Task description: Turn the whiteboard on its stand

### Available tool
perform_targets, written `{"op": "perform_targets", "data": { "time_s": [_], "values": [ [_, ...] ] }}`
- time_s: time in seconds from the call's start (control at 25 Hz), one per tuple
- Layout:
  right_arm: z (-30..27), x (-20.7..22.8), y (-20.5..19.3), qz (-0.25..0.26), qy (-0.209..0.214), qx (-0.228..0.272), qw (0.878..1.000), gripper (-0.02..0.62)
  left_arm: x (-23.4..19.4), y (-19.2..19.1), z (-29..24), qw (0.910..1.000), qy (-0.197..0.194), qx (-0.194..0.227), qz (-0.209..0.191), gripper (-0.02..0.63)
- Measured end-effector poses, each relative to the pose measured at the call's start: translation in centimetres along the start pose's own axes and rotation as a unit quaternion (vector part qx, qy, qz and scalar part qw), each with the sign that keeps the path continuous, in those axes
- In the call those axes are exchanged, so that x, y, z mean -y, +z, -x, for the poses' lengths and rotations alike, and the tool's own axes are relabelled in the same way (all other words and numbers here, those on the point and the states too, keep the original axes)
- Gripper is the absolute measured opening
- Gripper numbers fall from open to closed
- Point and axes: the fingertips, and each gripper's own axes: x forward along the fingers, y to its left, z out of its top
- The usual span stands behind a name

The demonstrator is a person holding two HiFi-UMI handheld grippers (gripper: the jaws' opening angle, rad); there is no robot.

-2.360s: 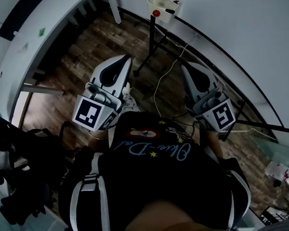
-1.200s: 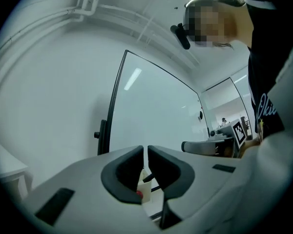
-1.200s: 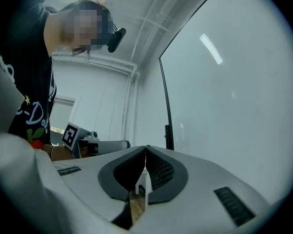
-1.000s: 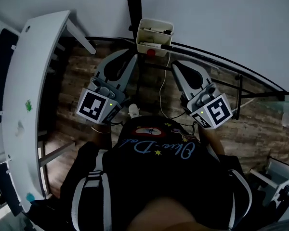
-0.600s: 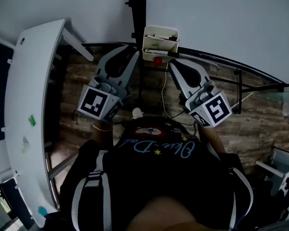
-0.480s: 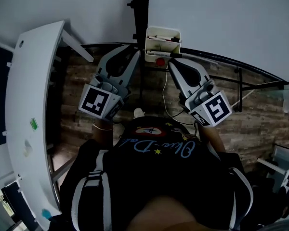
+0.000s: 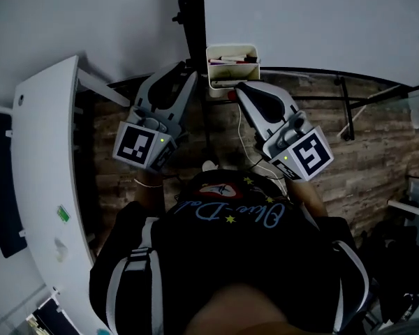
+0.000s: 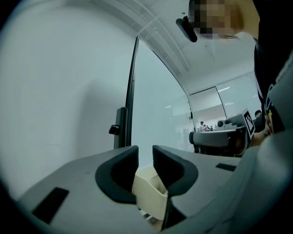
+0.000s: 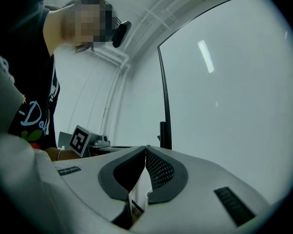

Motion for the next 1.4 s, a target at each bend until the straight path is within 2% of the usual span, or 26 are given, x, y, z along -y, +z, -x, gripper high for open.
{"op": "perform_targets", "data": {
  "time_s": [0.32,0.4,0.68,0.76,0.92,1.08,1.24,1.4],
  "values": [
    [-1.0,0.3,-0.1,0.007,-0.036,-0.002,0.999,0.028,-2.4,-1.1,-1.8,0.9996,-0.027,-0.008,0.003,0.101],
    [-1.2,0.2,-0.3,0.005,-0.04,-0.012,0.999,0.028,-2.8,-1.3,-2.1,0.9994,-0.031,-0.011,0.004,0.128],
    [-1.8,0.4,-0.1,0.014,-0.06,-0.01,0.998,0.028,-4.4,-1.7,-3.1,0.9989,-0.044,-0.014,0.009,0.16],
    [-1.9,0.5,-0.4,0.014,-0.065,-0.013,0.998,0.028,-4.8,-2.0,-3.5,0.9985,-0.051,-0.012,0.013,0.16],
    [-2.3,0.2,-0.3,0.005,-0.069,-0.014,0.998,0.028,-5.4,-2.2,-4.6,0.9975,-0.068,-0.01,0.017,0.221],
    [-2.1,0.7,-0.9,0.01,-0.082,-0.027,0.996,0.028,-5.7,-2.6,-5.6,0.9965,-0.081,-0.014,0.02,0.233],
    [-2.3,0.7,-0.5,0.003,-0.082,-0.01,0.997,0.028,-5.8,-2.9,-6.5,0.9952,-0.093,-0.018,0.027,0.249],
    [-2.2,0.7,-0.5,0.005,-0.088,-0.016,0.996,0.028,-5.7,-2.8,-7.0,0.994,-0.106,-0.026,0.016,0.258]
  ]
}}
